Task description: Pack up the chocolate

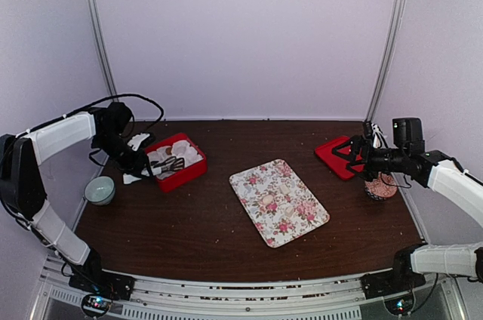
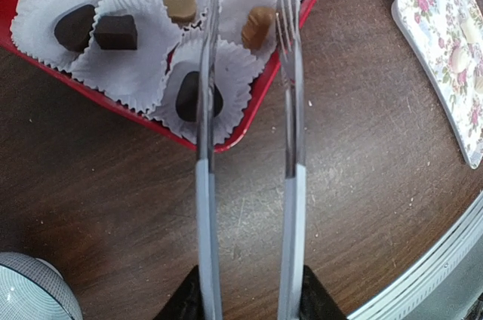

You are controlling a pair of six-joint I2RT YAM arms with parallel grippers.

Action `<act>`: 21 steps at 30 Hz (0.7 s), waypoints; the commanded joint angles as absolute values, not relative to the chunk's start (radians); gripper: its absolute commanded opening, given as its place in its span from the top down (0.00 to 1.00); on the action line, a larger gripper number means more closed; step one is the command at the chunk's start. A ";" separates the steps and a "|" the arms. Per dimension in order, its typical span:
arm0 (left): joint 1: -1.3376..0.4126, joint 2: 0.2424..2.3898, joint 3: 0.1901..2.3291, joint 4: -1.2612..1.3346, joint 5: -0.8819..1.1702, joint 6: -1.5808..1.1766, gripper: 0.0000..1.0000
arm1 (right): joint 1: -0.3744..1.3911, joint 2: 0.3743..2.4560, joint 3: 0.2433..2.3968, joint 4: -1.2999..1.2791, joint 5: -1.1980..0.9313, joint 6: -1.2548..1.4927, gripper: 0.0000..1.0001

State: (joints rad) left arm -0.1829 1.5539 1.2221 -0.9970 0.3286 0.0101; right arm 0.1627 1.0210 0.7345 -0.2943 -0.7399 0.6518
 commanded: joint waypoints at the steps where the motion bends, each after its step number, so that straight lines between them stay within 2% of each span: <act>1: -0.177 1.562 1.268 -0.989 0.338 0.017 0.63 | 0.160 1.005 0.748 -0.282 -0.733 0.649 0.00; 13: -0.185 1.474 1.354 -0.948 0.383 -0.038 0.64 | 0.160 1.011 0.759 -0.274 -0.733 0.646 0.00; 21: -0.378 1.474 1.383 -0.900 0.348 -0.015 0.64 | 0.160 1.024 0.768 -0.276 -0.736 0.627 0.00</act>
State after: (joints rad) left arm -0.2840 1.4864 1.3586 -0.9730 0.3405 -0.0204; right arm 0.1627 1.0214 0.7345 -0.2924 -0.7399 0.6510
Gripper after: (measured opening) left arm 0.364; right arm 0.998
